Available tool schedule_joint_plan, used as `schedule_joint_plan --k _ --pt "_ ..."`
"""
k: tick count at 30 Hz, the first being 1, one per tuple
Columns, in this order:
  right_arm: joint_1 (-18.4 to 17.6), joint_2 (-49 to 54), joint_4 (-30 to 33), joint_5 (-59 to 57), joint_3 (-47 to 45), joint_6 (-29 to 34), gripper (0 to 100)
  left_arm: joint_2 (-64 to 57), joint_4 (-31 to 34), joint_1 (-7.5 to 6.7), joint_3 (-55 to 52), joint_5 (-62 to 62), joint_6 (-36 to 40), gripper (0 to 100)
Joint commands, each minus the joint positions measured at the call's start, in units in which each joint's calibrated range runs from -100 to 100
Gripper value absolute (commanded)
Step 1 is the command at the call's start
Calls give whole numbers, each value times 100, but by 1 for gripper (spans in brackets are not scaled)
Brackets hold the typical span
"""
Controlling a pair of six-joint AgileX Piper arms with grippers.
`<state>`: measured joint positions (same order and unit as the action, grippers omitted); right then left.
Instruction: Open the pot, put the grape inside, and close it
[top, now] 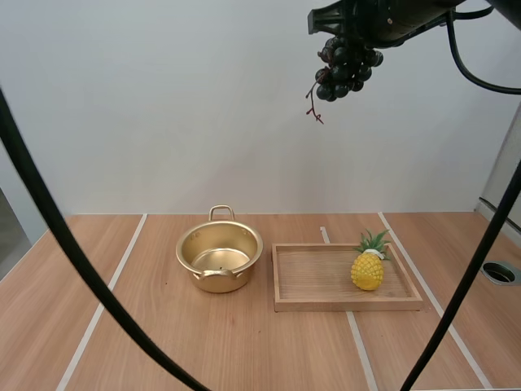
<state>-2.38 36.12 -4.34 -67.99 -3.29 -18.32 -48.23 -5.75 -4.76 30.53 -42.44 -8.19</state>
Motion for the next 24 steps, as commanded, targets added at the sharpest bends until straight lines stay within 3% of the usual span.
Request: schedule_joint_plan --k 1,8,24 --pt "20 47 -293 -267 59 -129 0 5 41 -18 23 65 57 0" --pt "-64 -24 -1271 -417 59 -698 0 5 41 -18 23 65 57 0" --pt "-1011 -1012 -1274 -640 47 -747 0 5 41 -18 23 65 57 0"
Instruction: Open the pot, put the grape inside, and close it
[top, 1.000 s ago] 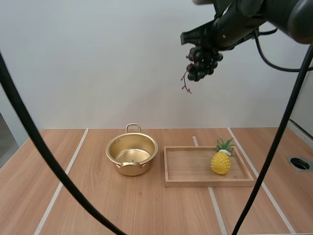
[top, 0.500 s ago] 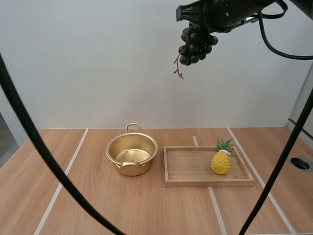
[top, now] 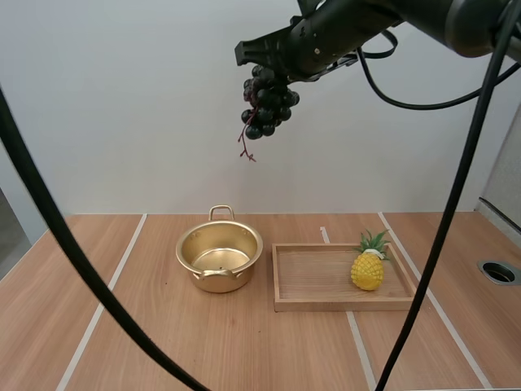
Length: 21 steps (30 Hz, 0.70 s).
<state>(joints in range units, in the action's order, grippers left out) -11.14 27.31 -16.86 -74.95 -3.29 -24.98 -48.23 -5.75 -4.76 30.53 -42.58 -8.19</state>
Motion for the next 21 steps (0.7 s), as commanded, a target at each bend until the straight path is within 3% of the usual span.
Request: schedule_joint_plan --k 1,10,21 --pt "-215 -231 25 56 47 -82 0 5 41 -18 23 80 57 0" --pt "-760 -1313 528 93 47 -82 0 5 113 -18 23 80 57 0" --pt "-792 -2276 599 -29 14 -82 0 5 304 -18 23 80 57 0"
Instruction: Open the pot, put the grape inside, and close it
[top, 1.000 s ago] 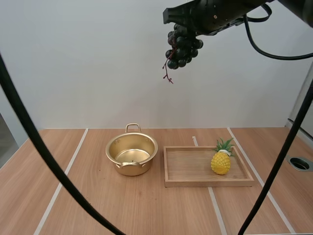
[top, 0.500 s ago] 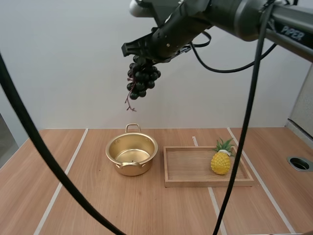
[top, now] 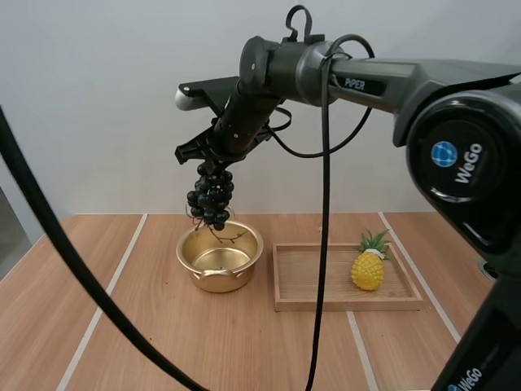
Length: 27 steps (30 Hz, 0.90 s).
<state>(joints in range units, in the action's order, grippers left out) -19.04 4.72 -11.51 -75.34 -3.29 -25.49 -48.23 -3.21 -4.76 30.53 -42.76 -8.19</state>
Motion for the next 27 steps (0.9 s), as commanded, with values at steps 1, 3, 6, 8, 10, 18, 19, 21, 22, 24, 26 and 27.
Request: schedule_joint_plan --k 1,3,6,8,10,18,19,21,22,24,26,27 --pt "-1 -36 63 83 -52 -31 0 5 51 -18 23 98 57 0" --pt "-1 -34 85 309 -241 -31 0 5 51 -18 23 98 57 0" --pt "-1 -39 223 710 -563 -31 0 5 51 -18 23 98 57 0" --pt "-1 -39 236 980 -776 -42 0 5 51 -18 23 98 57 0" --pt "-1 -69 236 1203 -965 -62 0 5 51 -18 23 98 57 0" --pt "-1 -407 72 1196 -1179 -62 0 5 51 -18 23 98 57 0" --pt "-12 -442 72 1196 -1179 -62 0 5 51 -18 23 98 57 0" --pt "-27 -538 82 1087 -1179 -62 0 5 51 -18 23 98 57 0" --pt "-32 -599 72 1068 -1183 -62 0 5 51 -18 23 98 57 0" --pt "-43 -672 72 1132 -1249 -62 0 5 51 -18 23 98 57 0" --pt "-64 -743 83 1214 -1361 -98 0 5 51 -18 23 98 57 0" --pt "-75 -784 83 1230 -1418 -110 0 5 48 -18 23 82 57 0"
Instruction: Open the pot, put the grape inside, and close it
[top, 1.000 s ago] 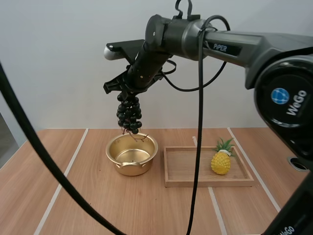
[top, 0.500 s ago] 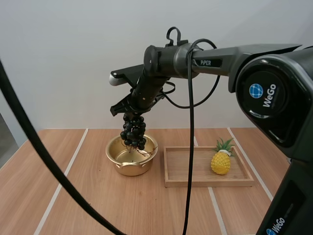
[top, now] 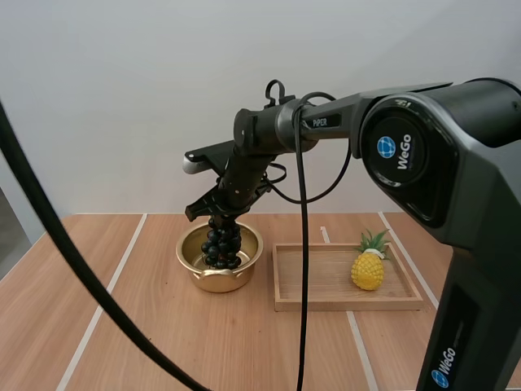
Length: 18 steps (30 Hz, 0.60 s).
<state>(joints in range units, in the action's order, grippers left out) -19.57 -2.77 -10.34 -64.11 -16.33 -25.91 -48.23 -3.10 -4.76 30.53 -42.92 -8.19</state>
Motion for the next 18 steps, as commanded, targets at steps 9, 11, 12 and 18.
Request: schedule_joint_plan --k 9,11,12,18 --pt "-106 -526 -6 159 -272 -134 0 5 37 -18 23 98 57 0" --pt "-106 -622 -6 159 -272 -157 0 5 37 -18 23 98 57 0" --pt "-106 -670 -6 202 -272 -164 0 5 37 -18 23 91 57 0" --pt "-108 -975 -6 280 -272 -169 0 5 52 -18 23 -144 57 0"
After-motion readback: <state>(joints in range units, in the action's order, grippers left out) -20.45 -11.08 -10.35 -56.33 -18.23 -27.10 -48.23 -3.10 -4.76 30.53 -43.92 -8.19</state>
